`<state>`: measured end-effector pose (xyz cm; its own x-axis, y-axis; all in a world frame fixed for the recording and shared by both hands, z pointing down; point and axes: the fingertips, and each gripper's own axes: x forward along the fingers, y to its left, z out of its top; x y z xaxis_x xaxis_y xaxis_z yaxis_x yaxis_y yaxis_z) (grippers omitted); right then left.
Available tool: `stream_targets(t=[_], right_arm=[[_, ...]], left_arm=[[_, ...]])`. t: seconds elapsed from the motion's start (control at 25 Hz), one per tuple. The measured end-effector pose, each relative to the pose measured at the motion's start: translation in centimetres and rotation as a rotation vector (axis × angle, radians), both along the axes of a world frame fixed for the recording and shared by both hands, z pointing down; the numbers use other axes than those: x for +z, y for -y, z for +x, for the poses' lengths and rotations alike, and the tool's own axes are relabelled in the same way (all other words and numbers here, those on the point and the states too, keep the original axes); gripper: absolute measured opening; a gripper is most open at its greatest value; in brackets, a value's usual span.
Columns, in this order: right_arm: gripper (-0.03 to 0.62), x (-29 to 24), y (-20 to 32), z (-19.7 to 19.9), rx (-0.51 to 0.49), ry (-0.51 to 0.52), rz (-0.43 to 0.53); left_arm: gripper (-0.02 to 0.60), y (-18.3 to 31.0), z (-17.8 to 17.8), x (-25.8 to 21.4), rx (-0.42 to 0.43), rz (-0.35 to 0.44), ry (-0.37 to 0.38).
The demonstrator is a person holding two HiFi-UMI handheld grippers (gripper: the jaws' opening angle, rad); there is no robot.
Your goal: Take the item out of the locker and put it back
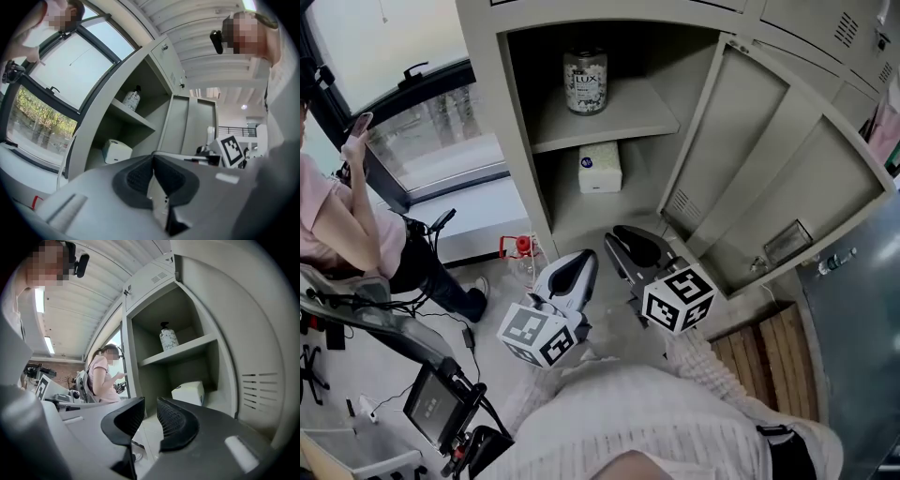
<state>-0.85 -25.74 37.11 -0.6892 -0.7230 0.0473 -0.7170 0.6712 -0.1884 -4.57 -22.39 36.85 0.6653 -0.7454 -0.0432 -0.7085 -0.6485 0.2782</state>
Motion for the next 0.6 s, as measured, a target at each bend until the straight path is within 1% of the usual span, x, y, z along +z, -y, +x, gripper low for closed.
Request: stream_targets(t=[0.16,0.32,0.6], right_arm=[[0.099,0.4,1.6,-1.4,0.004,-0.028,0.012],[0.173,0.9,4.1,-2.4,0.028,-0.053,0.011],[0.223,0.7,7.1,-2.6,0.082,-0.079,0.018]], left_arm=[[0.006,1.5,-0.4,0.6,0.022,0.005,0.027],[0.006,3.2,-1.0,0.5,0.02,0.02,0.046],[0.006,5.0,-1.3,0.1,0.029,0.042,0.058]])
